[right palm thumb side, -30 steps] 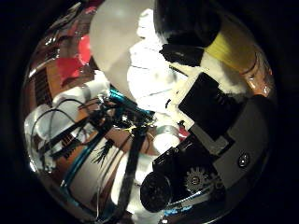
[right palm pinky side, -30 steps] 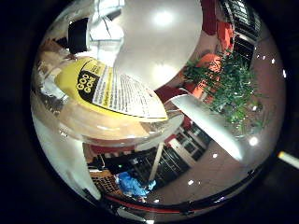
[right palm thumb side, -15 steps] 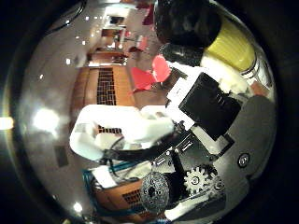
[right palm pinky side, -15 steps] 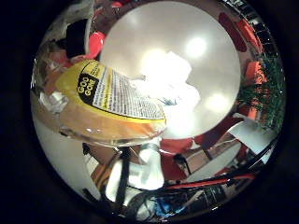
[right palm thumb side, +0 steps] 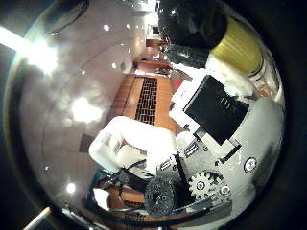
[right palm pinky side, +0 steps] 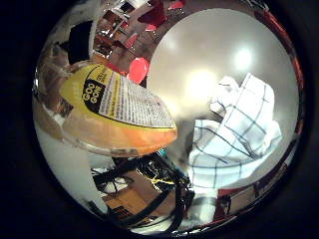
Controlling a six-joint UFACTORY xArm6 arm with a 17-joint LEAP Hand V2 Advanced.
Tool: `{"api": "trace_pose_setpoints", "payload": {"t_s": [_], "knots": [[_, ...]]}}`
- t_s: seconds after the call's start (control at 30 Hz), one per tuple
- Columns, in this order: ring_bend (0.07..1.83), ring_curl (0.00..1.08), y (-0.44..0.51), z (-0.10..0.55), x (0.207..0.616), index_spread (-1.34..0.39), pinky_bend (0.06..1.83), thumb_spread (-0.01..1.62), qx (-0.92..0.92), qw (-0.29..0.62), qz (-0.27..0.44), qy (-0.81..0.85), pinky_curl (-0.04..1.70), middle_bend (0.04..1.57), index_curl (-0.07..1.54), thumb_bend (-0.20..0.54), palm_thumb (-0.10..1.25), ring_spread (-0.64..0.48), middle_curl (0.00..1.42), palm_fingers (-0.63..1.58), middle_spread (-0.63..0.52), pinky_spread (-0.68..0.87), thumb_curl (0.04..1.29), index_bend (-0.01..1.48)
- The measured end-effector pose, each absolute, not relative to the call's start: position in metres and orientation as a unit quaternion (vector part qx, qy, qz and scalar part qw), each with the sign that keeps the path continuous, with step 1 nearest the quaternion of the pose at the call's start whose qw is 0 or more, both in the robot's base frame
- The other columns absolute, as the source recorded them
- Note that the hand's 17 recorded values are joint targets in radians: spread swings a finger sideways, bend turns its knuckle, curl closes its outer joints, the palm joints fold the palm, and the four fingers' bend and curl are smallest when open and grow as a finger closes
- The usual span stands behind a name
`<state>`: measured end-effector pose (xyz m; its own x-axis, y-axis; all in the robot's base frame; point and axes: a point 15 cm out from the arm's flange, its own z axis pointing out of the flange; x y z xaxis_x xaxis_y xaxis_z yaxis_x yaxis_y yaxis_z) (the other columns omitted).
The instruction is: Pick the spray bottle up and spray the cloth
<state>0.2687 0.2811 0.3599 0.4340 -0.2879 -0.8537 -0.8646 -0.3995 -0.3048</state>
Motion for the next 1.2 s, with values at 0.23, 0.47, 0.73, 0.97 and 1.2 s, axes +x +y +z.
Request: {"api": "trace_pose_setpoints", "payload": {"t_s": [0.23, 0.47, 0.73, 0.97, 1.2], "knots": [[1.47, 0.58, 0.284, 0.324, 0.281, -0.19, 1.02, 1.09, -0.749, 0.427, 0.349, 0.368, 1.25, 1.36, 0.68, -0.012, 1.0, -0.15, 0.59, 1.21, -0.08, -0.22, 0.69, 1.18], [1.46, 0.58, 0.289, 0.294, 0.289, -0.18, 1.02, 1.09, -0.742, 0.438, 0.357, 0.362, 1.25, 1.36, 0.68, -0.014, 0.99, -0.15, 0.59, 1.21, -0.07, -0.22, 0.69, 1.18], [1.45, 0.56, 0.289, 0.271, 0.294, -0.17, 1.0, 1.09, -0.738, 0.429, 0.37, 0.366, 1.19, 1.35, 0.68, -0.015, 0.96, -0.15, 0.58, 1.21, -0.07, -0.24, 0.68, 1.17], [1.4, 0.54, 0.291, 0.261, 0.292, -0.18, 0.98, 1.11, -0.738, 0.42, 0.379, 0.368, 1.07, 1.3, 0.67, -0.018, 0.92, -0.14, 0.56, 1.22, -0.06, -0.27, 0.66, 1.09], [1.31, 0.5, 0.291, 0.259, 0.287, -0.22, 0.99, 0.96, -0.744, 0.411, 0.383, 0.361, 0.89, 1.18, 0.63, -0.029, 0.85, -0.18, 0.53, 1.11, -0.07, -0.36, 0.65, 0.8]]}}
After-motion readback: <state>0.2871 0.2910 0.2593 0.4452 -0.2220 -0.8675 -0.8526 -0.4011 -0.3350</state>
